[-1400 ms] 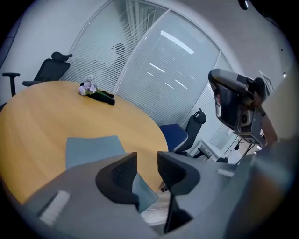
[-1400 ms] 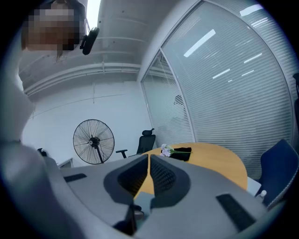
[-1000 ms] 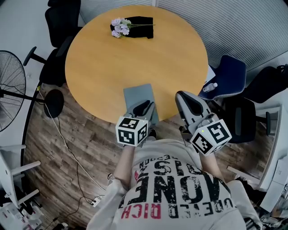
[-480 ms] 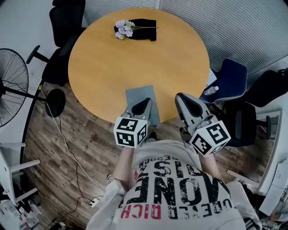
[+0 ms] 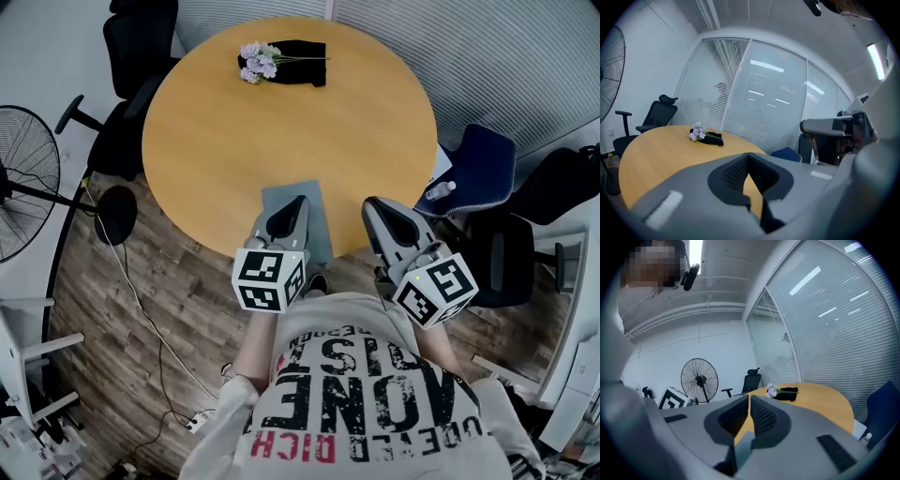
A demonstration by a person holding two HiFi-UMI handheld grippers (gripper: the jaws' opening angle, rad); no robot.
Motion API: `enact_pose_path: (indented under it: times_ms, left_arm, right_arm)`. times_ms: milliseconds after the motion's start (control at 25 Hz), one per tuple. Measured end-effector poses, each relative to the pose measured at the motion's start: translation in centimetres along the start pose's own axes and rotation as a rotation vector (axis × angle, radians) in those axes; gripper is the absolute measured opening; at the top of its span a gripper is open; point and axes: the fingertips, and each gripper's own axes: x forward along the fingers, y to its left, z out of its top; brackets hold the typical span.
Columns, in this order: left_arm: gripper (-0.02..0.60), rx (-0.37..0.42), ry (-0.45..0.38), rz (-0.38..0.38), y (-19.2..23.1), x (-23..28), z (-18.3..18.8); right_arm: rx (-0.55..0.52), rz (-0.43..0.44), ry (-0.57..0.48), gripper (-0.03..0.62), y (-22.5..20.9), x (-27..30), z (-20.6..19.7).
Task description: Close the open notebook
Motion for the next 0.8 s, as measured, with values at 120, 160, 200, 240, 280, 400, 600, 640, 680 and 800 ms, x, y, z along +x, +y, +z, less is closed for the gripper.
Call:
enact_pose_path:
  times_ms: [120, 160, 200, 240, 280, 400, 600, 640, 680, 800]
  left_arm:
    - [0.009, 0.016, -0.035, 0.031, 0.4, -0.5, 1.2]
    - [0.009, 0.019, -0.045, 0.039, 0.5, -0.7, 1.6]
    - [0.009, 0.022, -0.056, 0.045, 0.5, -0.9, 2.0]
    - [0.009, 0.026, -0.067, 0.052, 0.6, -1.0, 2.4]
    - [0.009, 0.030, -0.079, 0.058, 0.7, -1.2, 2.8]
    - [0.009, 0.041, -0.112, 0.067, 0.7, -1.7, 3.9]
    - [0.009, 0.063, -0.155, 0.064, 0.6, -2.6, 5.7]
    - [0.009, 0.069, -0.163, 0.062, 0.6, -2.8, 6.0]
    - [0.009, 0.074, -0.172, 0.059, 0.6, -3.0, 6.3]
    - [0.009, 0.091, -0.194, 0.044, 0.6, -3.5, 7.1]
  right_arm:
    - [0.000, -0.001, 0.002, 0.020, 0.1, 0.1, 0.0]
    - [-0.001, -0.005, 0.003, 0.020, 0.1, 0.1, 0.0]
    - [-0.001, -0.009, 0.003, 0.020, 0.0, 0.1, -0.1]
    - [0.000, -0.013, 0.002, 0.020, -0.1, 0.1, -0.1]
    - [0.001, -0.016, 0.000, 0.020, -0.2, 0.1, -0.2]
    - [0.002, -0.022, 0.000, 0.020, -0.4, 0.0, -0.3]
    - [0.004, -0.027, -0.003, 0.020, -0.3, 0.1, -0.3]
    - [0.004, -0.031, -0.005, 0.020, -0.2, 0.1, -0.4]
    - [0.003, -0.035, -0.006, 0.020, -0.2, 0.2, -0.4]
    - [0.001, -0.053, -0.015, 0.020, -0.1, 0.3, -0.3]
